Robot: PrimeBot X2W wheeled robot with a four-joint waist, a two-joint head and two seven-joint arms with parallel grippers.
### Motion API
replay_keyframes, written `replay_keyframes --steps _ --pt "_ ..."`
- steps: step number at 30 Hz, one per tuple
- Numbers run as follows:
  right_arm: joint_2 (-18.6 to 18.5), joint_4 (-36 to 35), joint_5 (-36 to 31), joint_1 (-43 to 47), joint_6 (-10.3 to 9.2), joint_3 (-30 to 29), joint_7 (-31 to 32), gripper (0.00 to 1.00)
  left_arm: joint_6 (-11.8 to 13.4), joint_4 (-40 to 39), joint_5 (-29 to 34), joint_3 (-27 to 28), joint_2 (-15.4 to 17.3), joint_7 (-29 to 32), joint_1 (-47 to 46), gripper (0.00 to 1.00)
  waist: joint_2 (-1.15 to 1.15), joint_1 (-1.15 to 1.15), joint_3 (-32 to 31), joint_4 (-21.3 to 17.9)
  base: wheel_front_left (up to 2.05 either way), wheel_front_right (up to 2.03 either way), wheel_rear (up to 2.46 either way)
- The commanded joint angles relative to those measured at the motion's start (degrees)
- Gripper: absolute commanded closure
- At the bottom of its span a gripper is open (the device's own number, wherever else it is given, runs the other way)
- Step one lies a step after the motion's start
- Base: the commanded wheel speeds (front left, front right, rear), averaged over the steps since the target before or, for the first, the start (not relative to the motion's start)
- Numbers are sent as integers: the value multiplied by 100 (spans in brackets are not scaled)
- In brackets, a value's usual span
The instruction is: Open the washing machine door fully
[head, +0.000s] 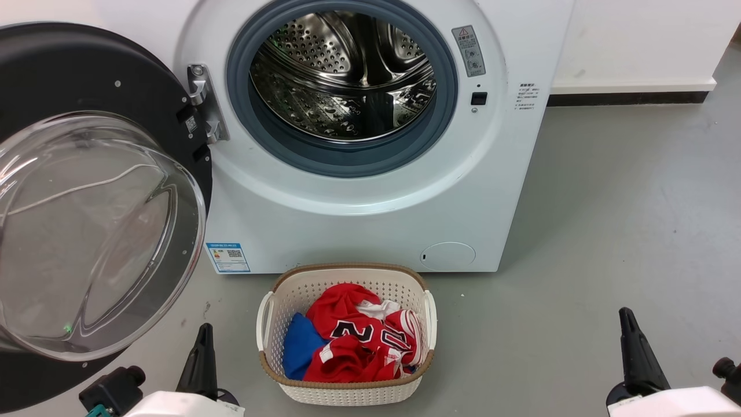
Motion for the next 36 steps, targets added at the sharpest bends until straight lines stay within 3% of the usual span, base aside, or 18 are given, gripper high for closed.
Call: replay_keyframes --steps 1,36 --pt "-55 -29 218 -166 1 -2 44 100 -37 -38 -202 29 1 38 -189 100 0 0 4 1 0 0 0" --pt "-82 369 2694 -664 1 -74 641 100 -210 263 -2761 261 -1 667 -626 100 0 0 103 29 0 0 0"
